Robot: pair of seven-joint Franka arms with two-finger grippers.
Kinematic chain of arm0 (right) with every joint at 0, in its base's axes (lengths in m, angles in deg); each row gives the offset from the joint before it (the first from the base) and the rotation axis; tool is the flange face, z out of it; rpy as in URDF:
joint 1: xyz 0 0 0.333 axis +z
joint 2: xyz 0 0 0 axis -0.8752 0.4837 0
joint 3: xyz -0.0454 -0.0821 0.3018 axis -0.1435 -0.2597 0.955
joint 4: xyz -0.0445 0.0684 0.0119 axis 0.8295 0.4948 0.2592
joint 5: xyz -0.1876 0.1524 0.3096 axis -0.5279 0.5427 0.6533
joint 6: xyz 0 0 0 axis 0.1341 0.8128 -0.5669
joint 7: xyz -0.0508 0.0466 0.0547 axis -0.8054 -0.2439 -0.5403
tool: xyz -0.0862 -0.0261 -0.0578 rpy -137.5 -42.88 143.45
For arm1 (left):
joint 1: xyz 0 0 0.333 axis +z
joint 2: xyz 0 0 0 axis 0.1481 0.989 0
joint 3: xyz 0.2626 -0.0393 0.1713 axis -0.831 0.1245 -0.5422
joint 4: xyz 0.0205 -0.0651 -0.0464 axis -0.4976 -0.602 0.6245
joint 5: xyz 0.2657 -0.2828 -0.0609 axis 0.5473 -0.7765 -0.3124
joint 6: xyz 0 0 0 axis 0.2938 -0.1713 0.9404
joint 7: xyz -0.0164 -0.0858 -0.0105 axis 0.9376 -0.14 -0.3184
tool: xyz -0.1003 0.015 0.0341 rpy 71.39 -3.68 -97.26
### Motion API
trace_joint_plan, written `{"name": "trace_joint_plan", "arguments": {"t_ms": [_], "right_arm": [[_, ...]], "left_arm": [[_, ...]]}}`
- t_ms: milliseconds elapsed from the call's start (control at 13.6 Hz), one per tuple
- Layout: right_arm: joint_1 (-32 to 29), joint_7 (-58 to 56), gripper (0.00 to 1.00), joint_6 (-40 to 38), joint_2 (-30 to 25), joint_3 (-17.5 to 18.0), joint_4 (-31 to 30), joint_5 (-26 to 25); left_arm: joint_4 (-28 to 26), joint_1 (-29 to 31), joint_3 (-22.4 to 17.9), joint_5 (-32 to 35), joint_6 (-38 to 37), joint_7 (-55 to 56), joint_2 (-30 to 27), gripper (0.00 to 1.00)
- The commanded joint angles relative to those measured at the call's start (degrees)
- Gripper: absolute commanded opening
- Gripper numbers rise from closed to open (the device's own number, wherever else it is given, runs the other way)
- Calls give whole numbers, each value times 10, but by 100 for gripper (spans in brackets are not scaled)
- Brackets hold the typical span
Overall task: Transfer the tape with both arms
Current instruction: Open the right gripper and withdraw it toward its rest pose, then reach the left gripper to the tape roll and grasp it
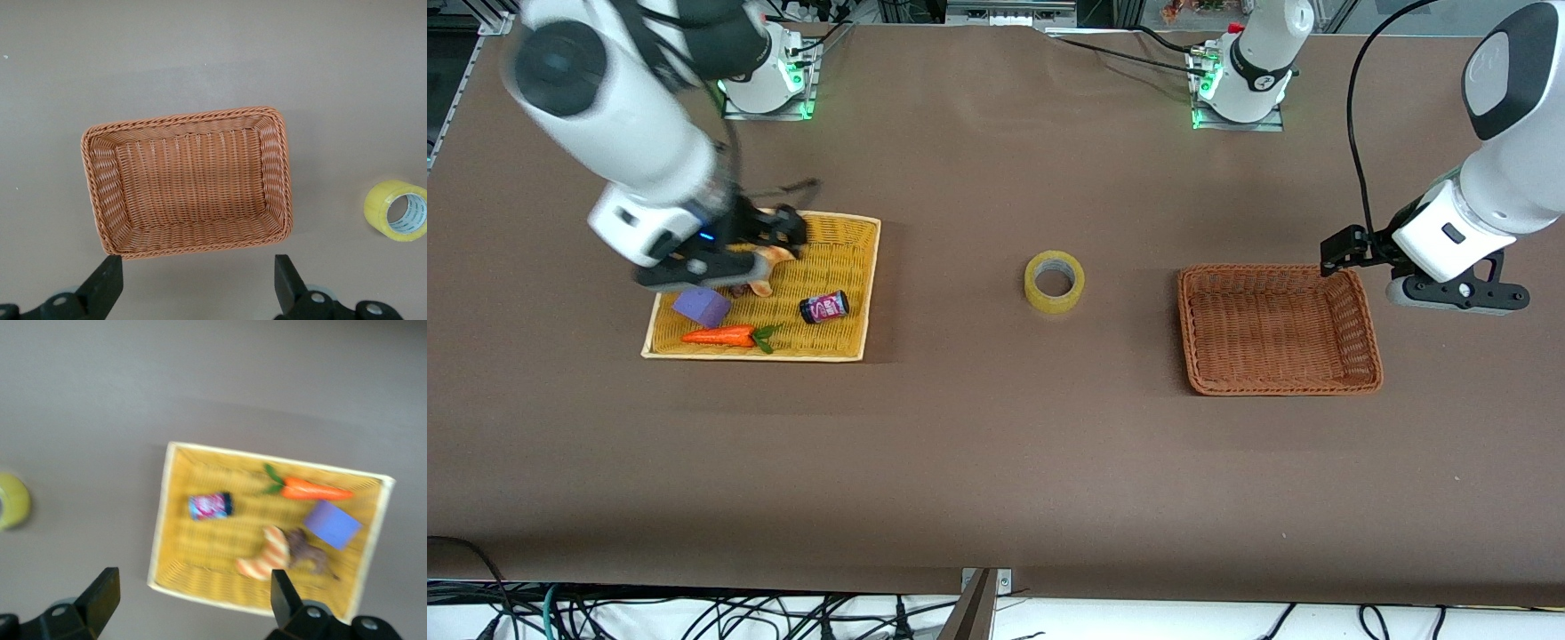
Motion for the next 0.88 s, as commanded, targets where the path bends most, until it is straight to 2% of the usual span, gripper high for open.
{"name": "trace_joint_plan", "arguments": {"t_ms": [0,147,221,368,515,589,662,810], "right_arm": [[-87,-61,100,-1,-100,43,-90,9],[-144,-73,100,-11,-108,73,-85,6],[-172,-70,100,-8,-107,89,-79,4],[-233,-70,100,-9,-101,143,-70,5],[-236,-64,100,-7,-95,150,-68,4],[-234,-64,100,-6,-95,148,-68,2],[-225,-64,100,-6,-94,129,-68,2],[-148,-70,100,-7,-93,33,-68,-1]], "left_arm": [[12,2,0,-9,-9,3,6,100],[4,-3,3,-16,-12,-4,13,100],[5,-9,22,-19,-13,-4,31,100],[11,-23,68,-19,-7,8,75,100],[12,-46,84,-20,50,50,131,100],[12,-63,86,-20,76,60,157,100],[12,-89,84,-19,108,61,175,100],[6,-123,84,-15,179,62,201,100]]}}
